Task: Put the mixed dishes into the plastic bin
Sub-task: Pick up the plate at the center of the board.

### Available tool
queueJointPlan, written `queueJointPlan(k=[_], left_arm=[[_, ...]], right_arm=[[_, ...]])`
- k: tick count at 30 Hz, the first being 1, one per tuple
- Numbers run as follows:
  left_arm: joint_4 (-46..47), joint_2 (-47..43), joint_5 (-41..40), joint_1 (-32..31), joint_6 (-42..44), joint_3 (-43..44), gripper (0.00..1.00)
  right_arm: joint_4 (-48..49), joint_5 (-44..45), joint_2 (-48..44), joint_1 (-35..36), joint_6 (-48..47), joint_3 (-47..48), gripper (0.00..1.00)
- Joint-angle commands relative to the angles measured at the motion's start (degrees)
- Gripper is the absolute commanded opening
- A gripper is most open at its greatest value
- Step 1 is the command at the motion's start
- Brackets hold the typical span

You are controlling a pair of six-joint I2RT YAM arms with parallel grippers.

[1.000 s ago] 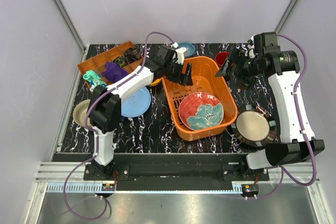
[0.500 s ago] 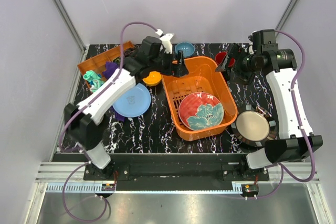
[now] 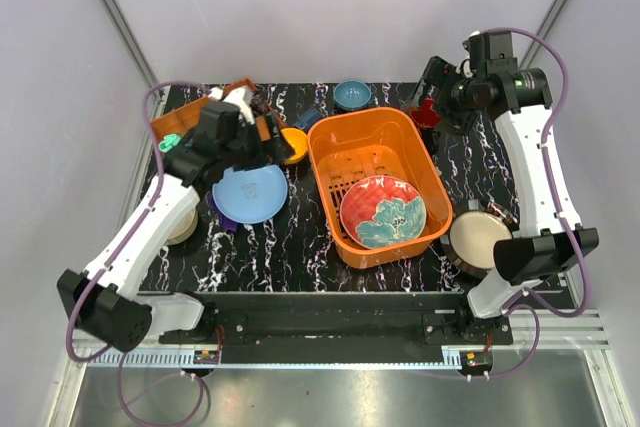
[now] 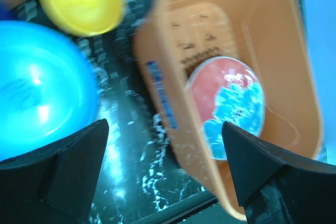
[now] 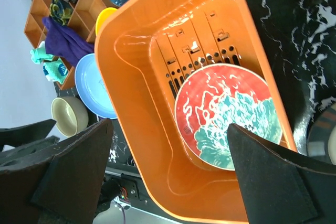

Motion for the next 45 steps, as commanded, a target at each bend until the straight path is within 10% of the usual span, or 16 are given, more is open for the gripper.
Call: queueJointPlan(k=[1, 45], left_arm=[[-0.1, -5.2, -4.4, 6.0, -4.7, -6.3, 0.92], [14.4, 7.8, -8.5, 25.1, 12.5, -21.1, 0.84]], right_arm=[[1.7, -0.7, 2.4, 1.4, 0.4, 4.6, 1.0], [-3.9, -4.1, -3.6, 1.5, -0.7, -1.3, 1.0]])
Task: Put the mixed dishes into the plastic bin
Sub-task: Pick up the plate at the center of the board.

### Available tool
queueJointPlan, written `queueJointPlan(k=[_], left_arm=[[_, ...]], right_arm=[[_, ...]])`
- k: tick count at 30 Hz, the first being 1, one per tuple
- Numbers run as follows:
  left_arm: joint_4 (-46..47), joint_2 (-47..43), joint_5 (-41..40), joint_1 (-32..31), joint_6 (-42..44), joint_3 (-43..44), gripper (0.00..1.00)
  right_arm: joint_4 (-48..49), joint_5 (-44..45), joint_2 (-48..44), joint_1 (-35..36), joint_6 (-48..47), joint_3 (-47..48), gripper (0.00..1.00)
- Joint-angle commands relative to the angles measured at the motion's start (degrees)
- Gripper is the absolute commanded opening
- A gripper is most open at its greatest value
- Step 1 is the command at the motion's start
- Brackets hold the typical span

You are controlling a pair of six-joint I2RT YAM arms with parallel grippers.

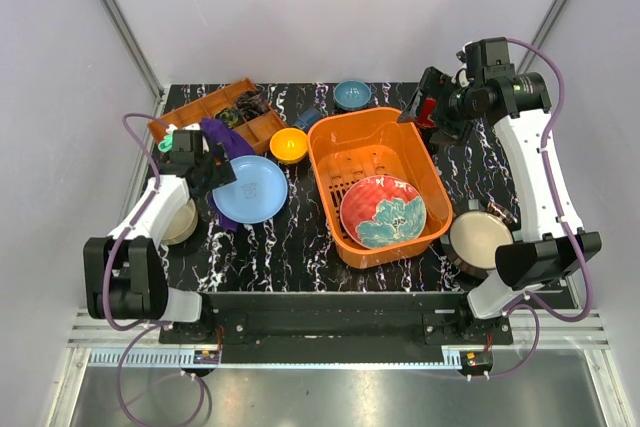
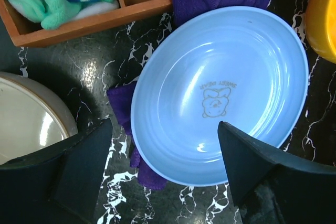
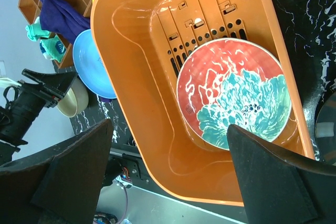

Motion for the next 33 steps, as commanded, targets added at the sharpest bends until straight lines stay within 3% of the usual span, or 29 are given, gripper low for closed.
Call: queueJointPlan(k=[1, 11, 25, 32, 33], left_arm=[[4.7, 2.6, 0.6, 0.7, 2.4, -0.4, 0.83], [10.0, 6.3, 2.1, 1.9, 1.9, -2.5, 0.72], [12.1, 9.2, 3.6, 2.3, 2.6, -3.3, 0.47], [12.5, 9.6, 4.2, 2.6, 2.9, -3.6, 0.24], [12.5, 9.6, 4.3, 2.6, 3.0, -3.6, 0.17]], right_arm=[[-1.4, -1.1, -2.5, 0.3, -0.6, 1.2, 1.0], [-5.6, -0.2, -3.1, 0.4, -2.4, 2.6, 1.0], [-5.9, -0.8, -4.5, 0.4, -1.1, 1.1, 1.0], [-5.9, -0.8, -4.5, 0.4, -0.8, 0.9, 1.0], [-5.9, -0.8, -4.5, 0.4, -0.6, 0.8, 1.0]])
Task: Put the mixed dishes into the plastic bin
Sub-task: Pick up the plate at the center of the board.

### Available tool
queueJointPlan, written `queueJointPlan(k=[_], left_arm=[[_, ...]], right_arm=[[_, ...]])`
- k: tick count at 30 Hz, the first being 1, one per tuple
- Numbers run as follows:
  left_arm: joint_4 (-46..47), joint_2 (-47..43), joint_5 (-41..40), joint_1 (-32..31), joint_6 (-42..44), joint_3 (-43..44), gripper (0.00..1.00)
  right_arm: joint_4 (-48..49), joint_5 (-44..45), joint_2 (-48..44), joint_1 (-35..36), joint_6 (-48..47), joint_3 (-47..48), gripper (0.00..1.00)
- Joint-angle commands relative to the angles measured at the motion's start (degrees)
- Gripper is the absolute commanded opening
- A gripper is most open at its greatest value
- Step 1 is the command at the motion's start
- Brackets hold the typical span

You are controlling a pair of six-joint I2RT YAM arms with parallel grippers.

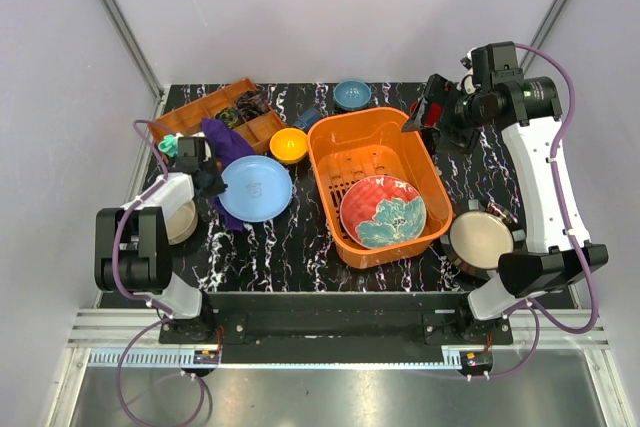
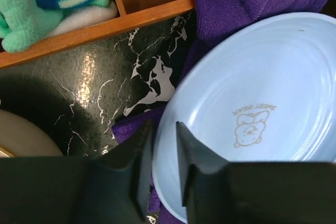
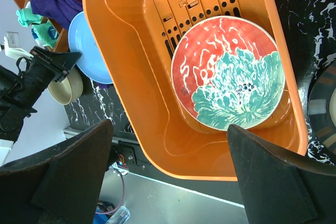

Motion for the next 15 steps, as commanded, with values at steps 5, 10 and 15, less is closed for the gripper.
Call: queueJointPlan(k=[5, 10, 15], left_arm=[[2.5, 0.1, 1.3, 0.5, 1.3, -0.4, 0.0], [0.0, -1.8, 2.0, 0.6, 2.9, 2.0, 0.0], [-4.5, -4.7, 4.3, 0.6, 4.3, 7.7, 0.0]], right_arm=[[-0.1, -0.9, -1.8, 0.4, 0.7, 0.2, 1.0], [1.1, -1.2, -2.2, 0.3, 1.3, -0.8, 1.0], [2.5, -1.8, -2.3, 0.4, 2.2, -1.9, 1.0]])
